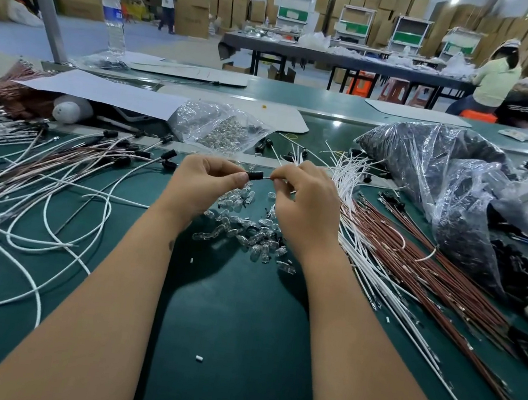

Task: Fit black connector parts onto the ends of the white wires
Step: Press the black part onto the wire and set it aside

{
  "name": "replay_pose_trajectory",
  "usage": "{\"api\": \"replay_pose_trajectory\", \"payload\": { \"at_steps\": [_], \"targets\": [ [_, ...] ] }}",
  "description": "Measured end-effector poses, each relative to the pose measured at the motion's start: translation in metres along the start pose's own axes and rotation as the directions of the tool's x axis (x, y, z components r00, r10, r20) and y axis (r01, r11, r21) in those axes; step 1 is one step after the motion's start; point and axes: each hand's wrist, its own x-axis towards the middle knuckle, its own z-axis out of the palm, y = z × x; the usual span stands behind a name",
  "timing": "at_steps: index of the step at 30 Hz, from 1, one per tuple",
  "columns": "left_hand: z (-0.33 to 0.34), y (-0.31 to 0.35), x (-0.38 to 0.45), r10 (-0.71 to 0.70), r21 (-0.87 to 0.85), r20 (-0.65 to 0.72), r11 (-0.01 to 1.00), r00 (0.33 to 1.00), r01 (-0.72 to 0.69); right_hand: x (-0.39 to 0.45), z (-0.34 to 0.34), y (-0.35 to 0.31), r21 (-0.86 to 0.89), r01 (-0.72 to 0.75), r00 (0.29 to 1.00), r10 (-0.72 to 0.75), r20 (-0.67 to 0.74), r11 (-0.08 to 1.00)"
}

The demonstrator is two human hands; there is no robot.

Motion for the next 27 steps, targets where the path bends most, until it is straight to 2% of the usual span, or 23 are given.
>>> {"api": "replay_pose_trajectory", "payload": {
  "at_steps": [7,14,21,27],
  "targets": [
    [-0.0077,-0.0020,0.0006,-0.054,0.030,0.047,0.998,0.997,0.053,0.0004,-0.0011,0.0002,-0.010,0.044,0.999,-0.043,0.007,0.999],
    [-0.0059,0.0008,-0.0009,-0.100,0.165,0.088,0.983,0.991,0.085,0.0006,-0.0031,0.0039,0.007,0.053,0.999,-0.053,0.000,0.999],
    [-0.0071,0.0006,-0.0007,-0.094,0.140,0.063,0.986,0.994,0.085,0.0015,-0.0014,0.0046,0.110,0.038,0.999,-0.041,0.021,0.993],
    [-0.0068,0.0013,-0.0019,-0.089,0.131,0.111,0.989,0.990,0.074,0.0018,0.0007,0.0043,0.153,0.001,0.999,-0.006,0.033,0.988]
  ]
}}
